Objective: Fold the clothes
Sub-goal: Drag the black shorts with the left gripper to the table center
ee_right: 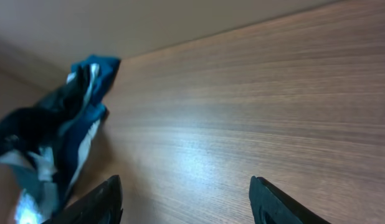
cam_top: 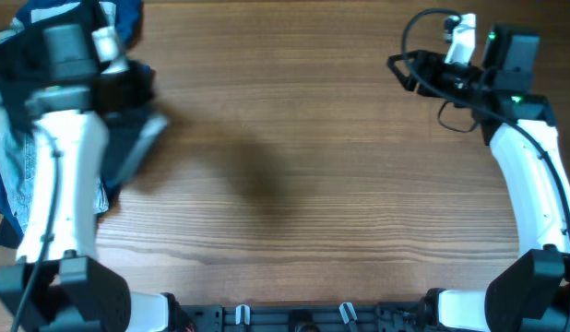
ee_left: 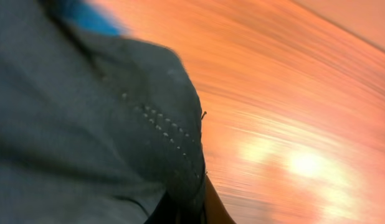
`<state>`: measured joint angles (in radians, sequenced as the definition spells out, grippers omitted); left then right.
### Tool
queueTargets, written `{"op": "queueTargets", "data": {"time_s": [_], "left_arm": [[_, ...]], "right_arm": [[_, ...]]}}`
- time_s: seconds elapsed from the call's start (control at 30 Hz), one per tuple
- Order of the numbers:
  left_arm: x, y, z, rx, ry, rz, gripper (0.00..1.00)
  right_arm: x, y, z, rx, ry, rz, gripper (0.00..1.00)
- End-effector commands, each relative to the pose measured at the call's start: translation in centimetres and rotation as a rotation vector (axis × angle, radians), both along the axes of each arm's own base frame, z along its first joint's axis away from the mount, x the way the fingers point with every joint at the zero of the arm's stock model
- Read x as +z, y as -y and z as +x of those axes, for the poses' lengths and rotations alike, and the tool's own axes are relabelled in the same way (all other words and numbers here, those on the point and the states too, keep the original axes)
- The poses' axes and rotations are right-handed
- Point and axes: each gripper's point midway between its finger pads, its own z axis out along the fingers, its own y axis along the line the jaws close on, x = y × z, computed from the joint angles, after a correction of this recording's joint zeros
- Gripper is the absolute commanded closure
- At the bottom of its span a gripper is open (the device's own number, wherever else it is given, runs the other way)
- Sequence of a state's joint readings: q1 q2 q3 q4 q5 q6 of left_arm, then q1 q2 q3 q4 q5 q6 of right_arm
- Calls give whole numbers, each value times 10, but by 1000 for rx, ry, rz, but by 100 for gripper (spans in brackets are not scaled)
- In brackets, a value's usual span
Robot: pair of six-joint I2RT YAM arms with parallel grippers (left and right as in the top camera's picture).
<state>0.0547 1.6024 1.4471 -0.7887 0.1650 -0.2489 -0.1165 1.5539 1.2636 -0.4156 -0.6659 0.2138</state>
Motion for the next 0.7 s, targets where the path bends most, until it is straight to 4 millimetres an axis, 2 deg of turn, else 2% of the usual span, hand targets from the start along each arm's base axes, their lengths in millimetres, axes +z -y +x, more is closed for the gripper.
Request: {"op": "queueTargets", "data": {"time_s": [0.0,0.07,0.1,0.13,0.3,0.37,0.43,0.57,0.6,0.63,0.67], "left_arm": [[-4,108,15,-182,29,-122,96],[-21,170,21,-285,43,-153,96],[-27,189,22,-312,44,-163,96],[-45,229,23,-378,47,-184,96],[-88,309,23,-503,90,-219,96],[-95,331,26,-514,121,-258,96],[-92,347,26,-517,148,-299,96],[-66,379,23,-595,274,-314,95],[-60,382,25,-599,296,-307,87],[-54,385,26,-606,318,-296,74],[-49,386,29,-610,334,-284,51]], "right_arm": [[44,29,-5,-55,76,76,36],[62,53,-14,-110,118,78,36],[68,61,-17,-136,126,82,36],[80,78,-23,-178,155,75,36],[93,115,-40,-281,177,62,35],[90,126,-43,-314,160,68,32],[86,135,-47,-341,138,75,28],[79,153,-55,-395,106,84,28],[78,157,-56,-406,99,86,27],[77,160,-58,-415,94,87,26],[76,162,-59,-422,90,87,24]]}}
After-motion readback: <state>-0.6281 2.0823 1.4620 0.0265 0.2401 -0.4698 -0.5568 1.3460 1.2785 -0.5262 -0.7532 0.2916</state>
